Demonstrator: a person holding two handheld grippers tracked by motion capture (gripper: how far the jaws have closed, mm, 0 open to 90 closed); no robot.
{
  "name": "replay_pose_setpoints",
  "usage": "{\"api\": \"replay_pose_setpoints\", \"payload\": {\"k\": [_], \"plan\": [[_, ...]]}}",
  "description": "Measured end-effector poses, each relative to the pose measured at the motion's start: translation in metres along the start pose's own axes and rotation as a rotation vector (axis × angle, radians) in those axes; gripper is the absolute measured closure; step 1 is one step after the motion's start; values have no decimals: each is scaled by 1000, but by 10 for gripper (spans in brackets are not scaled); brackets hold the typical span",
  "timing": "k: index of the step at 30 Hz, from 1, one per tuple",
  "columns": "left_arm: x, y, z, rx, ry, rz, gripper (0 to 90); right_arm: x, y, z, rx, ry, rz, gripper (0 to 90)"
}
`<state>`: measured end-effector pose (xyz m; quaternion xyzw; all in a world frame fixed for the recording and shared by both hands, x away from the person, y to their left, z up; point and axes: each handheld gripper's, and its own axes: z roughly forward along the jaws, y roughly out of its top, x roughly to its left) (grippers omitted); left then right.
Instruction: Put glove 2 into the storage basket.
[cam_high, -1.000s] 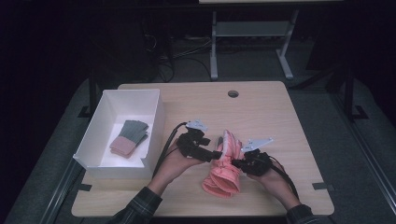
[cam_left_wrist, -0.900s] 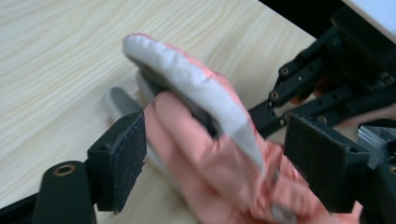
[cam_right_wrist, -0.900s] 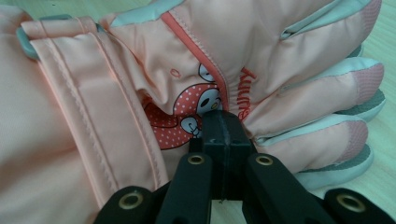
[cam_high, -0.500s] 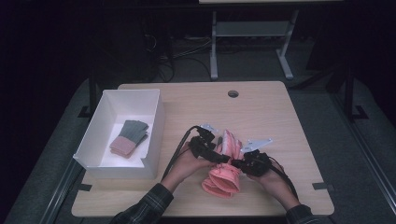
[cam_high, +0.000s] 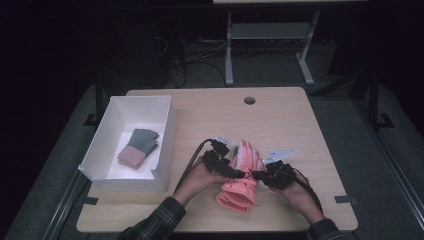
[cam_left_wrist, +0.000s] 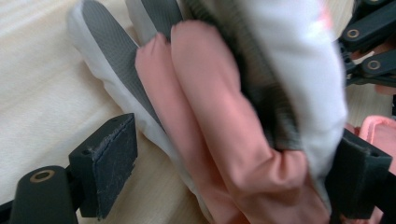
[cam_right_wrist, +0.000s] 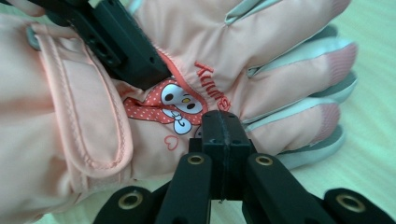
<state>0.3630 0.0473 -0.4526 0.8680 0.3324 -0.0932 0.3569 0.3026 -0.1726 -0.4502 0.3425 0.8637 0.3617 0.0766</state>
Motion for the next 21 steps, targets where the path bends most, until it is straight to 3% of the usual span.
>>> {"api": "replay_pose_setpoints", "payload": {"k": [6, 11, 16, 21], "plan": [[1, 0, 7, 31, -31, -26, 133, 1, -1, 3, 9, -7, 2, 900], [0, 2, 9, 49, -50, -15, 163, 1, -1, 4, 14, -12, -9, 900], [4, 1, 9, 46, -120, -44, 309, 2, -2, 4, 9, -10, 1, 900], [7, -1, 5, 20, -149, -40, 507, 0, -2, 1, 3, -1, 9, 896]]}}
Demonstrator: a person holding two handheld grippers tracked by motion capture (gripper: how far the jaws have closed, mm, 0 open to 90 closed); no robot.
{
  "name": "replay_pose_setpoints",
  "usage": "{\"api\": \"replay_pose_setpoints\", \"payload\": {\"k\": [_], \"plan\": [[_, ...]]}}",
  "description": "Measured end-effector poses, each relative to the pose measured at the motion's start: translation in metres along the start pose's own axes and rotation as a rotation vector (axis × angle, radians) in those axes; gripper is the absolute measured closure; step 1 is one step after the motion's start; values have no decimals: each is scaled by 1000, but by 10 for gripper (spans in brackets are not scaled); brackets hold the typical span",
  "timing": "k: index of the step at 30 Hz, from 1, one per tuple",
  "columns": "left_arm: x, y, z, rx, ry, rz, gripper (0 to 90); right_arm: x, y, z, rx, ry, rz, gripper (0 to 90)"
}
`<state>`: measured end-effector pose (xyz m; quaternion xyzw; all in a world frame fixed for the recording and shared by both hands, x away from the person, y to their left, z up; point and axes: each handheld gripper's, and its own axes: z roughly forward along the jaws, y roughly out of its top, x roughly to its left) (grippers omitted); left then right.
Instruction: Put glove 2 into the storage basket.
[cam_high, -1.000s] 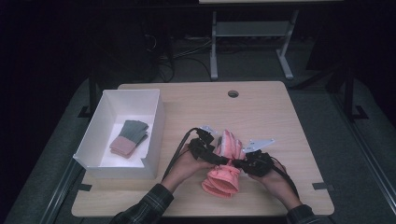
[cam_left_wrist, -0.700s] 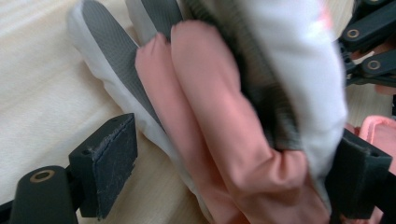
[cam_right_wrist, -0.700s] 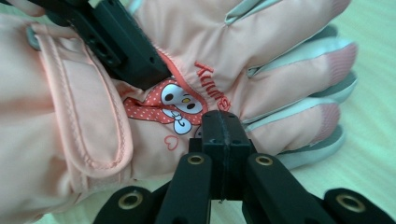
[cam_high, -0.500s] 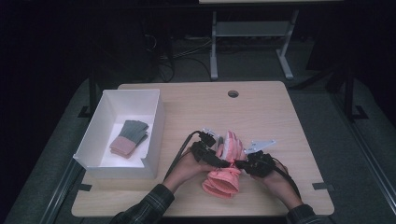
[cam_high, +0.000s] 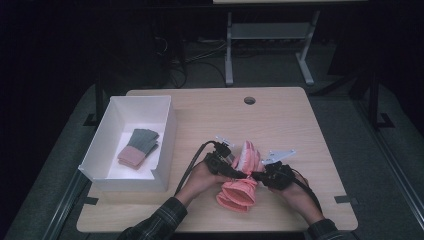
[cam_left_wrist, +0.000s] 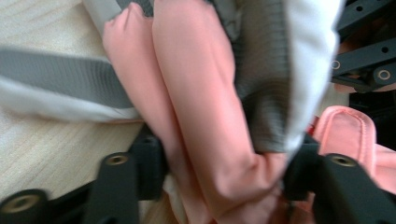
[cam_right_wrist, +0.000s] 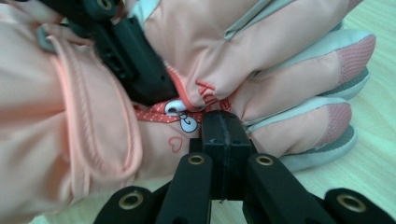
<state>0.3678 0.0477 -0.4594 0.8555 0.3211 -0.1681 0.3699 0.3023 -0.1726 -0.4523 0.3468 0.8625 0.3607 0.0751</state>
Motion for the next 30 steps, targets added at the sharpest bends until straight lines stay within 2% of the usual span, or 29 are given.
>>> {"api": "replay_pose_setpoints", "payload": {"k": [4, 6, 8, 11, 14, 21, 23, 25, 27, 30], "plan": [[2, 0, -4, -10, -20, -6, 566, -2, 1, -12, -39, 16, 5, 732], [-2, 2, -4, -12, -7, 6, 581, -2, 0, -21, -70, 15, 1, 699], [-5, 4, -6, -21, -9, 13, 590, -2, -1, -30, -89, 5, 8, 624], [-6, 5, -12, -32, -17, 8, 595, -5, -6, -40, -111, -18, 39, 477], [-8, 8, -24, -53, -4, -3, 597, -12, -11, -49, -133, -30, 77, 393], [-17, 20, -65, -98, 16, -16, 598, -23, -18, -56, -151, -61, 108, 210], [-23, 24, -80, -104, 36, 0, 597, -24, -20, -54, -150, -67, 103, 160], [-29, 27, -95, -118, 60, 9, 597, -24, -22, -52, -143, -88, 99, 142], [-31, 30, -110, -129, 67, 6, 596, -25, -23, -51, -143, -111, 96, 136], [-33, 34, -133, -135, 87, 8, 595, -27, -27, -51, -156, -123, 99, 133]]}}
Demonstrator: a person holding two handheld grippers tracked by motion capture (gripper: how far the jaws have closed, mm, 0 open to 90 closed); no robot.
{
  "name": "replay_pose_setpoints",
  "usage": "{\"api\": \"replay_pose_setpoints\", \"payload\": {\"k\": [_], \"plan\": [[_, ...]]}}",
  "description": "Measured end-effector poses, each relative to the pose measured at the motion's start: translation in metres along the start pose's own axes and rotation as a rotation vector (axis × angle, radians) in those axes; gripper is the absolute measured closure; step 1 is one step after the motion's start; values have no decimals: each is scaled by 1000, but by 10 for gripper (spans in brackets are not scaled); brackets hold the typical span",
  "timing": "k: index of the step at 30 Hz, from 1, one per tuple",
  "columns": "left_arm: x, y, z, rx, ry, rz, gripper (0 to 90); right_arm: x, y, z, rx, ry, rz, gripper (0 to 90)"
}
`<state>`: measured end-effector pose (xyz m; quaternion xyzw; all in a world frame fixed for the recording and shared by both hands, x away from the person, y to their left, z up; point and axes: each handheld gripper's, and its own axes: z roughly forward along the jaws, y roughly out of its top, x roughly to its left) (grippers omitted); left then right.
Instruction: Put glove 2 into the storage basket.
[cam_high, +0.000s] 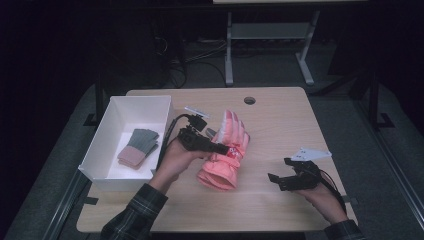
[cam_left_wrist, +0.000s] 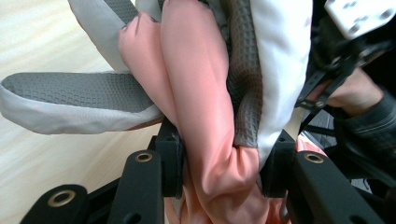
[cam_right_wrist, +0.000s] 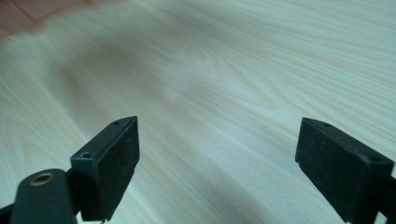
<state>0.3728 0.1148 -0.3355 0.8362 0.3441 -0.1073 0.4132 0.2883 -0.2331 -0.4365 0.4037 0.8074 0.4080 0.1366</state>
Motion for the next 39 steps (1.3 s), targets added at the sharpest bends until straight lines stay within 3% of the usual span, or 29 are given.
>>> {"api": "replay_pose_setpoints", "payload": {"k": [11, 27, 33, 39], "plan": [[9, 10, -74, -51, 72, -14, 592, -6, -8, 1, 5, -33, -14, 133], [34, -18, -167, -136, 200, -83, 590, -2, -7, 5, 20, -46, -29, 133], [55, -33, -187, -149, 239, -125, 590, -4, -8, 6, 26, -48, -28, 133], [79, -47, -189, -129, 291, -165, 590, -4, -9, 7, 29, -48, -22, 134]]}}
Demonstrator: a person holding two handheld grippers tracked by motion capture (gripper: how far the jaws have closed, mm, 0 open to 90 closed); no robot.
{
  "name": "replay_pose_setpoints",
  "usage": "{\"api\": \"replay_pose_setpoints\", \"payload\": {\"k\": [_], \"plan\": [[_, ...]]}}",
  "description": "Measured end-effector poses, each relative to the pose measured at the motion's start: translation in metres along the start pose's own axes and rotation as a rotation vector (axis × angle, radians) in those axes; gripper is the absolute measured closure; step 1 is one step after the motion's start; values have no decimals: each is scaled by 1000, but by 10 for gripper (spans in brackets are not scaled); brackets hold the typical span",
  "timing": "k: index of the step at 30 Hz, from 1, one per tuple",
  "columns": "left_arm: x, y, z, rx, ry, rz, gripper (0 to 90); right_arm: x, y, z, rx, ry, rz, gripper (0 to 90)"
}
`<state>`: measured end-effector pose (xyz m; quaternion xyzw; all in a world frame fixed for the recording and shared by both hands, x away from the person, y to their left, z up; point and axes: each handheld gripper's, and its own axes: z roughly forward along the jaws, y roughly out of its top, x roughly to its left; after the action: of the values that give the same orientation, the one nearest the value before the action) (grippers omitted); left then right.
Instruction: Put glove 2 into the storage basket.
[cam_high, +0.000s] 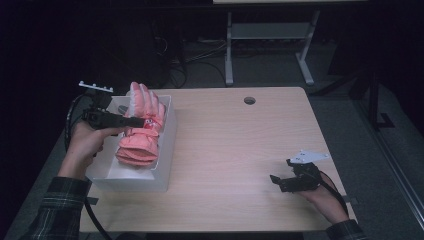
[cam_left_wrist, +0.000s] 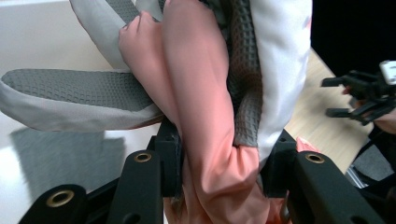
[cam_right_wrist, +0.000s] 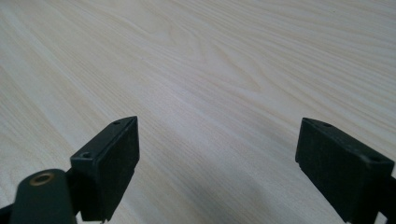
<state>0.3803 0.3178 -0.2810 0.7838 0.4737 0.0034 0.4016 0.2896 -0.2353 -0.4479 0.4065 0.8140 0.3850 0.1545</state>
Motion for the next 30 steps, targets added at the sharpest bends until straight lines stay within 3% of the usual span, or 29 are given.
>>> {"api": "replay_pose_setpoints", "payload": {"k": [6, 13, 23, 28, 30], "plan": [[22, -12, 18, 39, 33, -35, 587, -1, 0, -1, 2, -2, 0, 134], [43, -25, 49, 104, 40, -60, 583, -1, -1, -2, 3, -4, 6, 134], [59, -42, 95, 199, 39, -67, 565, -1, -1, -3, -3, 1, 7, 134], [62, -47, 100, 181, 29, -73, 521, 0, 0, -3, -5, 5, 8, 134], [64, -47, 99, 177, 29, -81, 437, 1, 0, -3, -5, 7, 9, 133]]}}
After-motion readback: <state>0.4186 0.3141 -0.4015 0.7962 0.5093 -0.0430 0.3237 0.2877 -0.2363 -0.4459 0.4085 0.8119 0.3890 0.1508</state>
